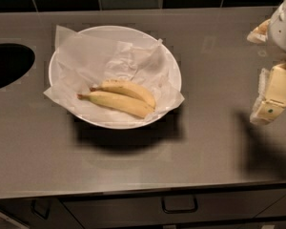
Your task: Pick banana from white bowl
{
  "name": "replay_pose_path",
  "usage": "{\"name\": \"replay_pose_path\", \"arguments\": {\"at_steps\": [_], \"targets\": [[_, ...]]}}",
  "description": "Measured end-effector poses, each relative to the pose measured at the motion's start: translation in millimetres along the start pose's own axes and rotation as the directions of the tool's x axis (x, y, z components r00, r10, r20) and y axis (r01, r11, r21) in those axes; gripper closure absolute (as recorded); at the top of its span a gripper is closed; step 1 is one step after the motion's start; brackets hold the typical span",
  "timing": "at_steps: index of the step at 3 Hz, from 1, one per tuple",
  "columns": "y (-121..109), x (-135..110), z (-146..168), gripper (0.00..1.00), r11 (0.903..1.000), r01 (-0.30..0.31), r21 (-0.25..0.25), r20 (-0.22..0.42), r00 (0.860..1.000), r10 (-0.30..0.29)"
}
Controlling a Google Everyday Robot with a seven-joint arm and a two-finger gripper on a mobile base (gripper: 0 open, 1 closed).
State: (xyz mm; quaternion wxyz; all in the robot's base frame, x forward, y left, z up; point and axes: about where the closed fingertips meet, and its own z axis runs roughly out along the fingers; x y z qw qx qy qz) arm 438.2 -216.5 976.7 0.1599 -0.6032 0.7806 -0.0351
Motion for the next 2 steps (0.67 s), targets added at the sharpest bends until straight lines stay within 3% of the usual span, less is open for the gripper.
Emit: {"name": "replay_pose_path", "arguments": {"at_steps": [2], "targets": [[-3,-11,8,0.00,0.9996,0.026,-0.007,0.016,1.000,-0.026]]}}
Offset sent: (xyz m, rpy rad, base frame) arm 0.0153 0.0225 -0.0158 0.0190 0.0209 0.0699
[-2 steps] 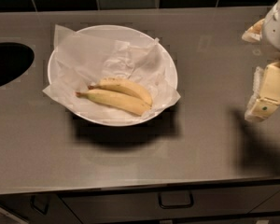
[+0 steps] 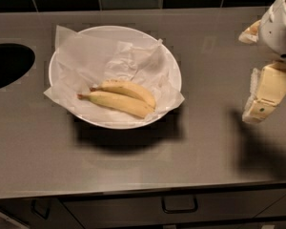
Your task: Pick banana from white bowl
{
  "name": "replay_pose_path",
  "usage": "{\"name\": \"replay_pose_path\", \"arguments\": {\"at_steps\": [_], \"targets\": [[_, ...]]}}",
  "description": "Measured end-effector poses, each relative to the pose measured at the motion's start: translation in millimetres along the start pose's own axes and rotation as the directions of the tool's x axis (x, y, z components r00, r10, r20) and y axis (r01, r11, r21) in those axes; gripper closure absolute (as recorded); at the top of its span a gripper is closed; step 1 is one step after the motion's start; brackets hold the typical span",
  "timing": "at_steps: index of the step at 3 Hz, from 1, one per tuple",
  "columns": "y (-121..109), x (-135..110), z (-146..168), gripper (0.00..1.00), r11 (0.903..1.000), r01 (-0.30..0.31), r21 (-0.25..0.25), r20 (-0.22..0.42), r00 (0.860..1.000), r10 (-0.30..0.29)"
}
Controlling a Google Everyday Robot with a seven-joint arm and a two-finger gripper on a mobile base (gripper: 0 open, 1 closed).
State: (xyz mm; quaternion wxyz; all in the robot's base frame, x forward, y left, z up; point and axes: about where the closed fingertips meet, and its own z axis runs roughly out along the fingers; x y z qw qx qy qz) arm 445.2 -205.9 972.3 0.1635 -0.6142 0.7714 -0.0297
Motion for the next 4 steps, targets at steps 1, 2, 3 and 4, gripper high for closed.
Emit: {"name": "replay_pose_path", "arguments": {"at_steps": [1,2,3,4], "targets": [[-15,-30,37,0.00,0.9943,0.084,-0.066,0.026,0.996,-0.083],[-15,-30,37,0.00,0.9942,0.085,-0.066,0.026,0.996,-0.083],[-16,-56,31,0.00,0.9882,0.149,-0.034,0.020,0.989,-0.148],[-22,-110,36,0.00,0.9700,0.237,-0.052,0.039,0.971,-0.236]]}}
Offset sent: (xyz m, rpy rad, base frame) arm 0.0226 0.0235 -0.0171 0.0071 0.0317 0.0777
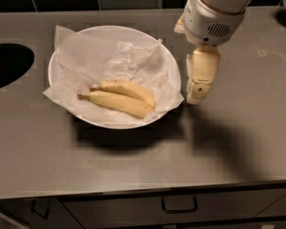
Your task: Pick banana from white bowl
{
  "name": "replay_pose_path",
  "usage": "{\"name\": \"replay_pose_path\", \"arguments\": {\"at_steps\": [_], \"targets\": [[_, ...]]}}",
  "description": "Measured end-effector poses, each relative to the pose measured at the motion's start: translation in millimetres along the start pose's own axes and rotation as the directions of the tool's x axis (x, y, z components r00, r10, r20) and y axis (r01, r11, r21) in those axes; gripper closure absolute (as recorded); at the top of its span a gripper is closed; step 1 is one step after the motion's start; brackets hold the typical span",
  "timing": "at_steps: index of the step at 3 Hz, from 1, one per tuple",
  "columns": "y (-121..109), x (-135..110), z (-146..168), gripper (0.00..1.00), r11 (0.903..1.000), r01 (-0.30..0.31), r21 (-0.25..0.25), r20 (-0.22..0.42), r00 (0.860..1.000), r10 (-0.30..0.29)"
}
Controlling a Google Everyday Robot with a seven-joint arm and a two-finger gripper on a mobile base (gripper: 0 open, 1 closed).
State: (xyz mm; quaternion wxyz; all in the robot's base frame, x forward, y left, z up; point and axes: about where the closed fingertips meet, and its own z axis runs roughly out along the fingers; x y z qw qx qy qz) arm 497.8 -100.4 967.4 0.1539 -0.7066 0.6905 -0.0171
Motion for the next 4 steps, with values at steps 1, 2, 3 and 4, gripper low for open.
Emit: {"name": "replay_pose_path", "arguments": {"at_steps": [1,2,3,4], "targets": [[0,0,0,0.00,1.0000,0.000,0.000,0.000,1.000,0.000],[-3,-10,1,0.00,0.9998,0.009,0.015,0.034,0.999,-0.010],[-6,-26,13,0.00,0.9998,0.005,0.021,0.112,0.994,-0.007],[-14,-47,42,0.00,0.9998,-0.012,-0.017,0.250,0.968,0.016]]}}
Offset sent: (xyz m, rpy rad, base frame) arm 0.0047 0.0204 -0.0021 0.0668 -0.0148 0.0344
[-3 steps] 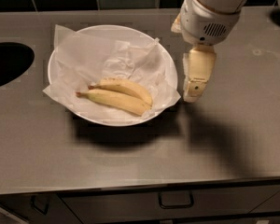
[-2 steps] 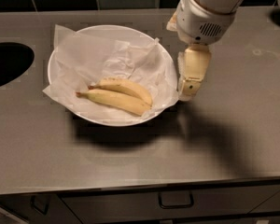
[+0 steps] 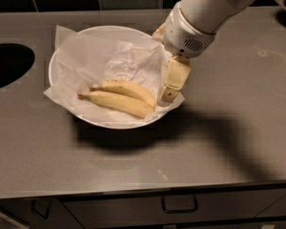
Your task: Pick banana from white bowl
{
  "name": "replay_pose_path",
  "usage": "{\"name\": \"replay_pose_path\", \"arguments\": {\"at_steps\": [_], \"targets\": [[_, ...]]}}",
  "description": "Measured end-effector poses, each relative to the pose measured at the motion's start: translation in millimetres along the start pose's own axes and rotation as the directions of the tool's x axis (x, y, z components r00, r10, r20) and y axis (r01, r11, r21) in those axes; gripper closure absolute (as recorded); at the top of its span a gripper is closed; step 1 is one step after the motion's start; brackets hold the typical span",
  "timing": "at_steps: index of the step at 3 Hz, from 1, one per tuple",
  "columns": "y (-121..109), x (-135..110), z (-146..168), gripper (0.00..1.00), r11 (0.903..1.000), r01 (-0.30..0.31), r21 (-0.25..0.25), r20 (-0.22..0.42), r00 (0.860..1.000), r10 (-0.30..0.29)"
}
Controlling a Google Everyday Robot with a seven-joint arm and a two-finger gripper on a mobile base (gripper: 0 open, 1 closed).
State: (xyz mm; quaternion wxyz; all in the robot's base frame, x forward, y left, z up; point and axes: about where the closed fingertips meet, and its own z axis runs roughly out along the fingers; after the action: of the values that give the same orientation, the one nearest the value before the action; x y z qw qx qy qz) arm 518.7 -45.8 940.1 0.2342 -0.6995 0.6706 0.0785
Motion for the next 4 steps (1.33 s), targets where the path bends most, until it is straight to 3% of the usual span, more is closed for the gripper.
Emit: {"name": "replay_pose_path", "arguments": {"at_steps": [1,3,4], "targets": [[-4,-12,20,0.00,0.9997,-0.017,-0.016,0.089,0.996,0.018],[0,-23,18,0.00,0.9998,0.000,-0.022,0.072,0.997,0.002],[2,-34,24,0.19,0.9991,0.014,-0.039,0.045,0.999,-0.012]]}}
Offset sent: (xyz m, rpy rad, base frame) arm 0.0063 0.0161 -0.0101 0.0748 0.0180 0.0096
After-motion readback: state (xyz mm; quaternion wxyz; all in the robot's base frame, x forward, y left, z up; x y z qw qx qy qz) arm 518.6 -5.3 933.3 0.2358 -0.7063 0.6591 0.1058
